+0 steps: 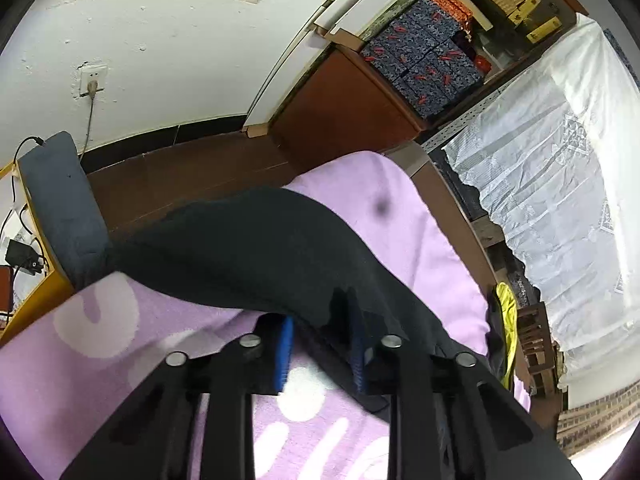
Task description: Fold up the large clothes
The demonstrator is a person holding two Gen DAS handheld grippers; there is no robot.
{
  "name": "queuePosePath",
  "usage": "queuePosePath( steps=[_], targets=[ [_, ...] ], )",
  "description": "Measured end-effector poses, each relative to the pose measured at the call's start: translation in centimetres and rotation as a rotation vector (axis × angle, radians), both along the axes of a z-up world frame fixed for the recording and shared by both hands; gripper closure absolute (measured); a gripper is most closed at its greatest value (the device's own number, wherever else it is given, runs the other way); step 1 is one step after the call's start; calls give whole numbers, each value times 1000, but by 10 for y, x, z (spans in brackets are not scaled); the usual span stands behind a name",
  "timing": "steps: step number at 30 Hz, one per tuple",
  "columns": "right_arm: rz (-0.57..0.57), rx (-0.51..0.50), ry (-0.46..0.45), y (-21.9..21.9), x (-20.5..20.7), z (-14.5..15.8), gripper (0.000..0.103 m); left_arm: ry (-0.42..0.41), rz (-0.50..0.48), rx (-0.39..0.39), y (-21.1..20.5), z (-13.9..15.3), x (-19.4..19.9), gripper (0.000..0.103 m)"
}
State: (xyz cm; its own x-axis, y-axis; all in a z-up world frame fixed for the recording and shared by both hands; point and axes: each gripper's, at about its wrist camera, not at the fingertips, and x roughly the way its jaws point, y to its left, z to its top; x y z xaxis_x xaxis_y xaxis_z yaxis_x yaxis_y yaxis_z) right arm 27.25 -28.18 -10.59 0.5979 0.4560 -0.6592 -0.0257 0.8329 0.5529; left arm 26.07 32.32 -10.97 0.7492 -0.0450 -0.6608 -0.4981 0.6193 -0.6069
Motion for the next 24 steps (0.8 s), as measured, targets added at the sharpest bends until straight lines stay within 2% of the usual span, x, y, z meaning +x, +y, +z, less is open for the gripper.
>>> queuePosePath(
  steps=[3,7,10,16,21,24],
  targets=[
    [-5,3,3,-1,0,-1,47,18,-16,86,-10,12,0,85],
    [-9,17,15,-3,2,-3,47,66,-44,288,-38,34,5,85],
    [-9,22,16,-4,3,-3,47,87,-65,410,-62,51,10,86],
    [-9,24,22,-5,5,-4,47,62,-140,564,-120,87,21,86],
    [-14,32,28,-10,6,-5,47,14,-226,664,-184,113,27,85],
    [-24,44,28,-15,6,-5,47,-15,-284,707,-223,118,28,85]
  ],
)
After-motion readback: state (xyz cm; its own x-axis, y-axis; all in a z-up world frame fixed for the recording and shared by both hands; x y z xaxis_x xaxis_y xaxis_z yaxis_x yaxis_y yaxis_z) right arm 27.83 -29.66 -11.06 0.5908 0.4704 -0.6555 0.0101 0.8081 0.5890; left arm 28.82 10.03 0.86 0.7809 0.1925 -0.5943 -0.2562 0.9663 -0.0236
